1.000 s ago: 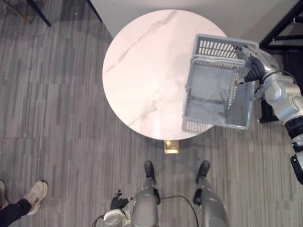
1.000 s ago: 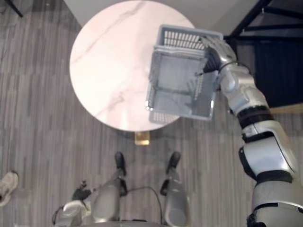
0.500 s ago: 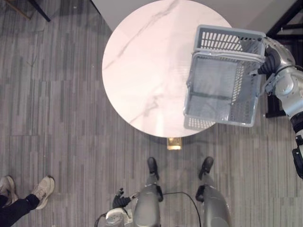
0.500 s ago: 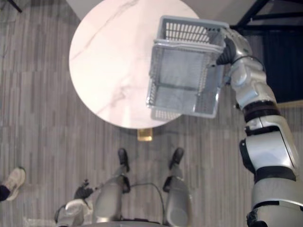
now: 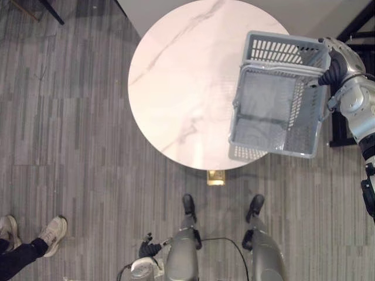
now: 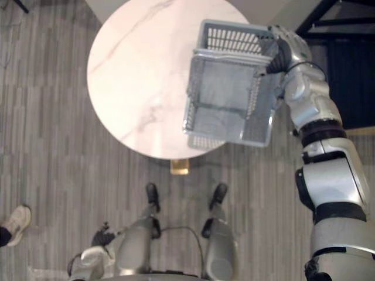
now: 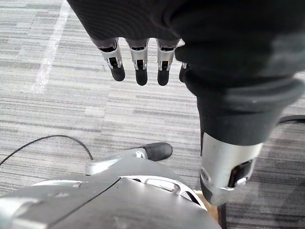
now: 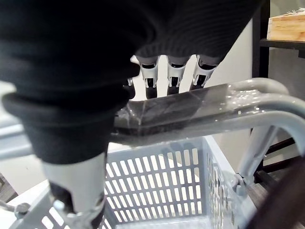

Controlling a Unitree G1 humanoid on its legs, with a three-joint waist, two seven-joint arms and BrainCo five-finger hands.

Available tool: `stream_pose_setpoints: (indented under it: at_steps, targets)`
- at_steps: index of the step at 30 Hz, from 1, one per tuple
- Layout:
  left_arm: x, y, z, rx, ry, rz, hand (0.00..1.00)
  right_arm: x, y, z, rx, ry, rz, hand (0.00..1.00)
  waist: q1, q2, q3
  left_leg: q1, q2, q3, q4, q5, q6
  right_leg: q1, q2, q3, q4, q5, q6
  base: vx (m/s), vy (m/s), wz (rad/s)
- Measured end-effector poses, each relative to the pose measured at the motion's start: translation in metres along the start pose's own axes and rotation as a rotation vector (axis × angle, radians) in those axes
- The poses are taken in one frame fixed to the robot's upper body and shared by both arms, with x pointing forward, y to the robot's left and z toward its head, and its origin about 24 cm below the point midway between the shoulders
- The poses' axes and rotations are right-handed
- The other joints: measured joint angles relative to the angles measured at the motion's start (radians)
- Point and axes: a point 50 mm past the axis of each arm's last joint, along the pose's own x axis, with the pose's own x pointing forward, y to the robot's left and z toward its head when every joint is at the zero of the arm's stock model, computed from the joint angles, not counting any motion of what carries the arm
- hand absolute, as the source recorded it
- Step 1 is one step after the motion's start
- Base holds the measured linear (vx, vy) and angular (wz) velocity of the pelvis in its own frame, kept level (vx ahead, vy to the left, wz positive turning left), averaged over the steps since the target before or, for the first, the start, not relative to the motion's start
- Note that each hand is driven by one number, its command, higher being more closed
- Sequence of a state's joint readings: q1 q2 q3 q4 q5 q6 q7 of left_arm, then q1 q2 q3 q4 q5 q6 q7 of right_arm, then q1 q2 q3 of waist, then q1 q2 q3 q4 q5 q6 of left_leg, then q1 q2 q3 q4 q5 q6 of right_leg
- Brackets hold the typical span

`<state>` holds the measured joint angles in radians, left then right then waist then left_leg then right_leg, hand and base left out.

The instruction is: Pick vegetable in the basket

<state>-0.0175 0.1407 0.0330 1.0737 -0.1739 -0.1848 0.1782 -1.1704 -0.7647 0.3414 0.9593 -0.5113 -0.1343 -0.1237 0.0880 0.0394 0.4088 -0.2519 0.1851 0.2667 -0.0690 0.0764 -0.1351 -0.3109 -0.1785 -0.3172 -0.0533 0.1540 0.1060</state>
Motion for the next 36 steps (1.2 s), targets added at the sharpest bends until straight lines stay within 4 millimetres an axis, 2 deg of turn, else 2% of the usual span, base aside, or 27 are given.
stream_pose_setpoints:
  at_steps: [2, 3, 7, 18, 30, 34, 36]
  targets:
    - [0.001, -0.001, 0.003, 0.000, -0.006, 0.001, 0.00, 0.000, 0.001, -0.002, 0.000, 0.011, 0.007, 0.00, 0.003, 0.000, 0.000, -0.005, 0.001, -0.007, 0.000, 0.004, 0.000, 0.000, 0.000, -0.005, 0.000, 0.000, 0.000, 0.01, -0.004, 0.09]
    - [0.001, -0.001, 0.003, 0.002, -0.008, 0.000, 0.00, 0.000, 0.003, -0.002, 0.004, 0.015, 0.011, 1.00, 0.004, 0.000, 0.000, -0.005, 0.001, -0.008, 0.000, 0.004, 0.000, 0.001, 0.000, -0.006, 0.000, 0.000, 0.000, 0.01, -0.001, 0.05]
    - [0.001, -0.001, 0.004, 0.007, -0.010, 0.003, 0.00, 0.001, 0.016, 0.004, 0.031, 0.020, 0.040, 1.00, 0.006, 0.000, 0.000, -0.006, 0.000, -0.011, 0.000, 0.006, 0.001, 0.002, -0.001, -0.009, 0.000, 0.000, 0.000, 0.00, 0.000, 0.01]
    - [0.002, -0.004, 0.008, 0.042, -0.026, -0.014, 0.00, 0.001, 0.018, 0.001, 0.033, 0.044, 0.025, 1.00, 0.013, 0.008, 0.004, -0.008, 0.000, -0.020, 0.000, 0.013, 0.001, 0.004, -0.001, -0.012, 0.000, 0.000, 0.000, 0.00, 0.000, 0.00]
    - [0.003, -0.006, 0.010, 0.063, -0.033, -0.023, 0.00, -0.009, 0.031, -0.016, 0.055, 0.100, 0.053, 1.00, 0.027, 0.008, 0.004, -0.003, -0.003, -0.042, -0.001, 0.025, 0.000, 0.024, -0.002, -0.027, 0.000, -0.001, -0.001, 0.00, 0.000, 0.05]
    - [0.003, -0.006, 0.009, 0.091, -0.018, -0.027, 0.00, -0.013, 0.044, -0.009, -0.008, 0.050, 0.122, 1.00, 0.026, 0.006, 0.003, 0.037, -0.002, -0.027, -0.014, 0.025, 0.001, 0.048, 0.001, -0.012, 0.000, -0.001, -0.001, 0.03, 0.000, -0.11]
    - [0.003, -0.005, 0.009, 0.093, -0.019, -0.025, 0.00, -0.017, 0.055, 0.006, -0.075, -0.042, 0.165, 1.00, 0.021, -0.002, 0.000, 0.060, 0.001, -0.010, -0.021, 0.025, 0.001, 0.056, 0.005, 0.003, 0.000, -0.001, 0.000, 0.03, -0.001, -0.19]
